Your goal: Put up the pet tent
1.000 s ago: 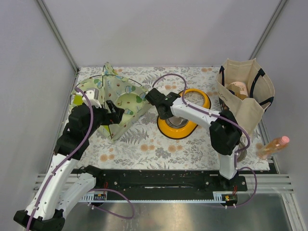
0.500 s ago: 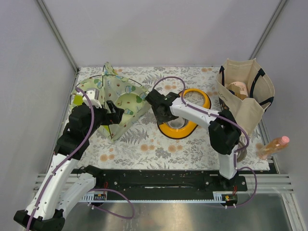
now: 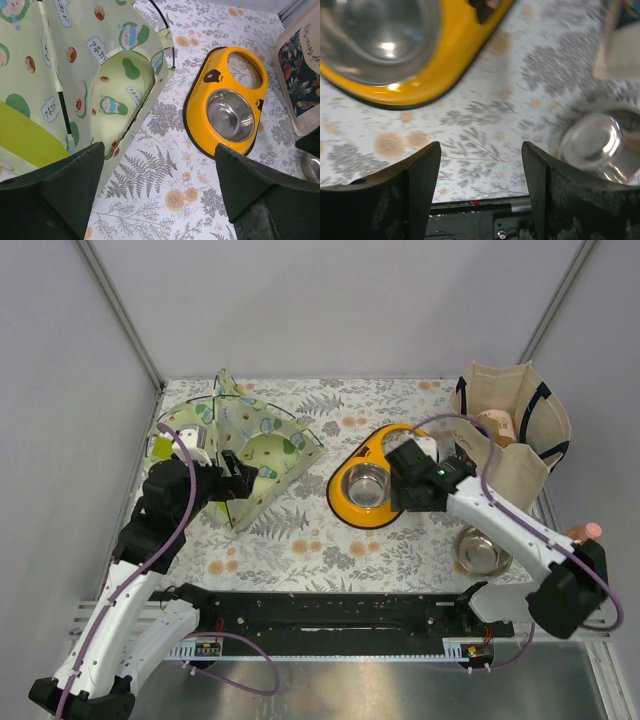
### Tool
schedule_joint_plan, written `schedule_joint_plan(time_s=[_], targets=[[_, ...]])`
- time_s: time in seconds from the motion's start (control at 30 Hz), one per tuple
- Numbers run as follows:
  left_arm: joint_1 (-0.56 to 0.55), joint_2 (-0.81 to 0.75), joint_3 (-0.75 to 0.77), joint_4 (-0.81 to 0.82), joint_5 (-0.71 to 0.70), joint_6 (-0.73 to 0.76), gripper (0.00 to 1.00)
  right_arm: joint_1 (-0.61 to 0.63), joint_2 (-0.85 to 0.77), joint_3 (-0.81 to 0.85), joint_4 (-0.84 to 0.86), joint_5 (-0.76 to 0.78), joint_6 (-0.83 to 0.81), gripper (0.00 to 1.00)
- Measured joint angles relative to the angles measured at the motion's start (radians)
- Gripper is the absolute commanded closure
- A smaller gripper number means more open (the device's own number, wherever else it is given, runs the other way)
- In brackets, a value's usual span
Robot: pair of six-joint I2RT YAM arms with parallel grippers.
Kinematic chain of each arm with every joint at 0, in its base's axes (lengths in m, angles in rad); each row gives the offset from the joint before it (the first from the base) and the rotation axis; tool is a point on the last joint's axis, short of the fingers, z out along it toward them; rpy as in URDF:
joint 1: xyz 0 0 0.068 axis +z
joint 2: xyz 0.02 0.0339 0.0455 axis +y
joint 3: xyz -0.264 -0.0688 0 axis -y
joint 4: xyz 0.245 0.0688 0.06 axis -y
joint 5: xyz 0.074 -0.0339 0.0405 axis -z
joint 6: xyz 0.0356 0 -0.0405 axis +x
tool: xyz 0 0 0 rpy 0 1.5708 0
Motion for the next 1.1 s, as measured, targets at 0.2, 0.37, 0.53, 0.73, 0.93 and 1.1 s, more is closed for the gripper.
schedule_joint_plan(time_s=[0.2, 0.37, 0.53, 0.73, 0.93, 1.1], targets=[[0.0, -0.008, -0.031, 0.028, 0.011, -0.001, 0.06, -0.146, -0.235, -0.268, -0.056, 0.095, 0.121, 0.26], [0.0, -0.001, -0.032, 0.036, 0.023, -0.002, 0.06, -0.223, -0.254, -0.373, -0.051, 0.124, 0.169, 0.28], [0.0, -0.003, -0.032, 0.039, 0.025, 0.0, 0.06, -0.263, -0.213, -0.435, -0.013, 0.123, 0.183, 0.38], [0.0, -0.026, -0.032, 0.033, 0.024, 0.0, 0.06, -0.293, -0.151, -0.438, 0.037, 0.123, 0.217, 0.42], [0.0, -0.043, -0.031, 0.031, 0.024, 0.0, 0.05, -0.335, -0.104, -0.459, 0.069, 0.123, 0.262, 0.49], [0.0, -0.042, -0.021, 0.003, 0.024, 0.009, 0.06, -0.342, -0.076, -0.487, 0.092, 0.124, 0.282, 0.79]])
